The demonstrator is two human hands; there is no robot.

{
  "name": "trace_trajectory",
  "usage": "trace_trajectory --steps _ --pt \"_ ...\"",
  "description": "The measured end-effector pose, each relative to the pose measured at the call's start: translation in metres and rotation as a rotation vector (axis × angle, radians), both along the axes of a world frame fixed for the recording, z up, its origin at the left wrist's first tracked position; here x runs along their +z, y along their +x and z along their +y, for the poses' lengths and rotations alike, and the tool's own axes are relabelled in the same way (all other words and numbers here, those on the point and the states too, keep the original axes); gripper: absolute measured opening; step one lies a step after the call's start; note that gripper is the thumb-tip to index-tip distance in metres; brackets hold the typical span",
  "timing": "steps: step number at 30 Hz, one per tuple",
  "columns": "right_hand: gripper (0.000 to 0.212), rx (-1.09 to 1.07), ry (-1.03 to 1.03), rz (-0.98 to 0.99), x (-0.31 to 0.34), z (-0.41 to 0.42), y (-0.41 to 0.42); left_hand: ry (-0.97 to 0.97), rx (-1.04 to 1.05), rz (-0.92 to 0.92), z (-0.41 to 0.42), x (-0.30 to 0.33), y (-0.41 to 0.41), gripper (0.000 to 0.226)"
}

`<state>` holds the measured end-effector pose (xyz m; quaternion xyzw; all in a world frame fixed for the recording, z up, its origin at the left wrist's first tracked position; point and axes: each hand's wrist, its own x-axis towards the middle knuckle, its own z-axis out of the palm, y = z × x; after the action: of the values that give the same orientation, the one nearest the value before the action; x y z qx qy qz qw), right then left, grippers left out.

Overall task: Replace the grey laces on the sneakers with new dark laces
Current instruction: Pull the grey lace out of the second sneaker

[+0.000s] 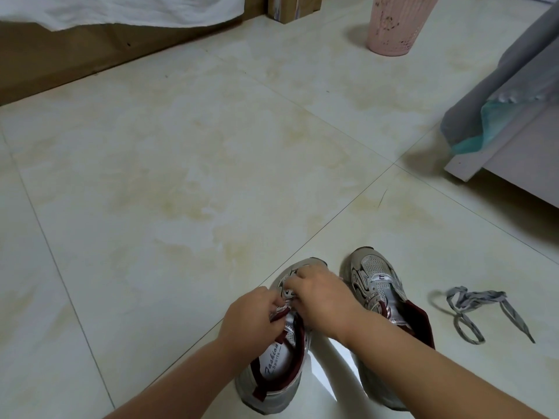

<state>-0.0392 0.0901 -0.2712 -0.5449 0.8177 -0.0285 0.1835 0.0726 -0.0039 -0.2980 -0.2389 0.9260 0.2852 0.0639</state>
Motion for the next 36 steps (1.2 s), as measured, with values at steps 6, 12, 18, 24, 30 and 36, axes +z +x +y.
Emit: trace_trajectory --steps 6,12,18,24,30,36 --pt "0.021 0.1 0.026 -0.028 -0.002 -0.007 0.0 0.055 0.066 -0.002 0.001 -0.001 -0.001 0.029" --pt "0.025 0.17 0.072 -0.007 0.0 -0.008 0.001 0.03 0.023 -0.012 -0.003 -0.001 0.0 0.033" --pt "0.024 0.109 0.087 -0.004 -0.007 -0.009 0.0 -0.01 -0.019 -0.001 -0.004 -0.005 0.004 0.029" --pt "0.027 -0.381 -0.117 -0.3 -0.017 0.005 -0.002 0.011 -0.003 0.025 -0.004 -0.005 0.005 0.033" --pt "0.026 -0.313 -0.182 -0.34 -0.014 0.006 -0.01 0.011 -0.015 0.024 -0.004 -0.009 0.003 0.032" --pt "0.018 -0.085 -0.098 -0.181 -0.016 -0.002 -0.003 -0.004 -0.03 0.024 -0.005 -0.005 0.001 0.035"
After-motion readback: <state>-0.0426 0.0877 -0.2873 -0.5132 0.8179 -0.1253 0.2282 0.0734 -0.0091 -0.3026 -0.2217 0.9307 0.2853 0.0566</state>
